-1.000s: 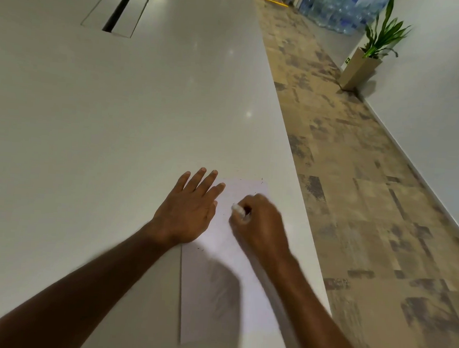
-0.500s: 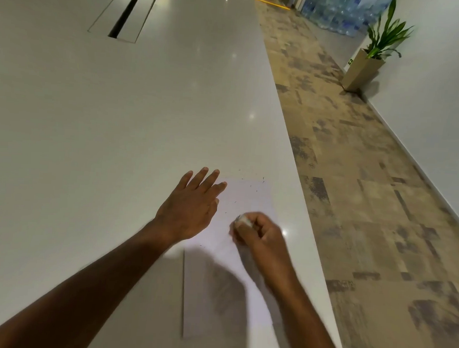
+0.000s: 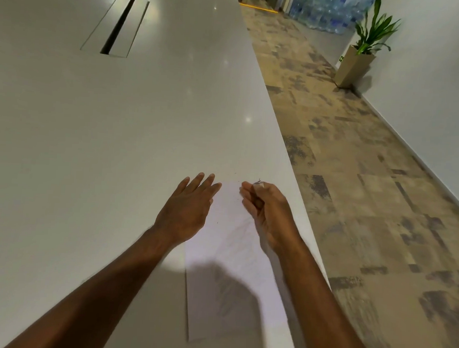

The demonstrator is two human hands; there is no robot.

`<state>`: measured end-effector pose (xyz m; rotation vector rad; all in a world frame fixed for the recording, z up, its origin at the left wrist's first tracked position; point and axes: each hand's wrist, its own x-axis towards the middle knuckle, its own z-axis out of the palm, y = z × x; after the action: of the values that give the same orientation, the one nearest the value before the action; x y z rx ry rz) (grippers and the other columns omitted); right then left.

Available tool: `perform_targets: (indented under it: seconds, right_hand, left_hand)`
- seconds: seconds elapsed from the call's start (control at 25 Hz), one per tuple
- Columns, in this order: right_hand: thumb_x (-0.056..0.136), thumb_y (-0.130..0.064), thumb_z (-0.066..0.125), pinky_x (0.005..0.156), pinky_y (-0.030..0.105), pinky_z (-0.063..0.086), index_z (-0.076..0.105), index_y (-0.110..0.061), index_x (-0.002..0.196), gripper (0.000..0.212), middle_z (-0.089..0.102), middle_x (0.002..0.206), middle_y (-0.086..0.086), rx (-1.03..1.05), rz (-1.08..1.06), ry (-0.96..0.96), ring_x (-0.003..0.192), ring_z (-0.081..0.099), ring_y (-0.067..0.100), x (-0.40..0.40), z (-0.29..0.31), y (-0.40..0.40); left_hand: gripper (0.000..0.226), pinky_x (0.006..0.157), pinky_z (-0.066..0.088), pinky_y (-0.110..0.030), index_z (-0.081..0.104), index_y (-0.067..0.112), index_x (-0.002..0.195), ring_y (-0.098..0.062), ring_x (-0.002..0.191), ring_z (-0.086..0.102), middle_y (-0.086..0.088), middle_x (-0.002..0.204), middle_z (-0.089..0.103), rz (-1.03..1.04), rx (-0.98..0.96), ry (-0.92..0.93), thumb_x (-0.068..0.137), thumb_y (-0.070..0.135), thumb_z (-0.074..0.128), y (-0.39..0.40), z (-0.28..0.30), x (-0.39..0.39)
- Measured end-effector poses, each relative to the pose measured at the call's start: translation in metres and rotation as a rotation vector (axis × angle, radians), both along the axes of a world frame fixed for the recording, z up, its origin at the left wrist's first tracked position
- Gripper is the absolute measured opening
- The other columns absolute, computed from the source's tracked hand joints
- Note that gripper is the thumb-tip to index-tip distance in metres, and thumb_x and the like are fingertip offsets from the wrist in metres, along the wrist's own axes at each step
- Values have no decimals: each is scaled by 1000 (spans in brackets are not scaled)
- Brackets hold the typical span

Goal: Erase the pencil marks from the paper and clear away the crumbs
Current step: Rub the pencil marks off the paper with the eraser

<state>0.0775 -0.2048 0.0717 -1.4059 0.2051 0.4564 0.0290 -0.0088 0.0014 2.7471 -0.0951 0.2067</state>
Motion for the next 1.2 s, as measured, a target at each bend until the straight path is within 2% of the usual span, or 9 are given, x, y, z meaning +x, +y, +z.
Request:
perform_targets:
  seconds: [0.2, 0.32, 0.44, 0.52, 0.68, 0.8, 0.96, 1.12, 1.2]
  right_hand:
    - [111, -19, 50, 103, 44, 58, 62, -2, 119, 23, 78, 115, 14, -121, 406, 80, 109, 76, 28, -50, -12, 7]
    - [110, -15, 50, 101, 40, 59, 59, 1, 124, 23, 75, 120, 17, -122, 220, 17, 110, 75, 28, 2, -12, 11]
    - [108, -14, 53, 105, 37, 56, 63, -6, 117, 16, 74, 121, 15, -10, -35, -58, 117, 72, 28, 42, -4, 6]
    - [109, -17, 53, 103, 37, 58, 63, -6, 116, 16, 76, 120, 14, -2, 8, -69, 115, 73, 27, 26, -4, 3]
    - [110, -19, 51, 99, 42, 60, 61, -2, 122, 23, 78, 114, 15, -132, 299, 20, 106, 77, 28, -4, -15, 2]
    - [109, -15, 51, 104, 43, 57, 60, -1, 123, 22, 76, 117, 18, -112, 186, -2, 110, 75, 30, 42, -12, 7]
    - [108, -14, 52, 108, 41, 55, 62, -5, 121, 19, 75, 123, 16, 44, 23, -32, 119, 71, 29, 78, -4, 6]
    - [108, -17, 54, 95, 41, 61, 62, -3, 117, 19, 77, 113, 20, -90, 197, -75, 104, 76, 34, 40, -15, -6]
    - [107, -16, 56, 96, 41, 61, 63, -3, 114, 16, 76, 113, 23, -116, 168, -70, 104, 76, 35, 50, -21, -6]
  left_hand:
    - [50, 127, 9, -40, 27, 22, 160, -18, 156, 11, 1, 168, 20, 6, 21, 24, 111, 25, 29, -1, -1, 2]
    - [50, 128, 8, -39, 28, 20, 160, -17, 156, 11, 2, 168, 21, 6, 3, 15, 110, 23, 29, -1, -1, 2]
    - [49, 128, 9, -40, 31, 20, 159, -18, 156, 13, 1, 167, 24, 16, 5, 11, 110, 22, 30, -2, -1, 1]
    - [49, 127, 11, -41, 33, 19, 158, -18, 156, 15, 0, 166, 26, 22, -1, 8, 110, 22, 31, -1, 0, 2]
    - [49, 127, 12, -42, 33, 20, 158, -19, 156, 14, 0, 167, 24, 14, 16, 21, 110, 23, 32, -1, -2, 1]
    - [48, 127, 13, -42, 36, 18, 157, -20, 155, 17, 0, 166, 27, 3, 18, 5, 109, 23, 31, -1, 0, 1]
    - [49, 127, 11, -40, 33, 20, 158, -18, 156, 15, 1, 167, 24, 9, 15, 22, 109, 26, 28, -1, 2, 0]
    - [49, 127, 11, -41, 34, 20, 158, -19, 156, 16, 1, 166, 25, 10, 28, 9, 109, 25, 30, -1, 1, 1]
    - [49, 127, 12, -41, 35, 20, 158, -19, 156, 16, 1, 166, 26, 0, 33, 15, 109, 26, 30, -1, 0, 2]
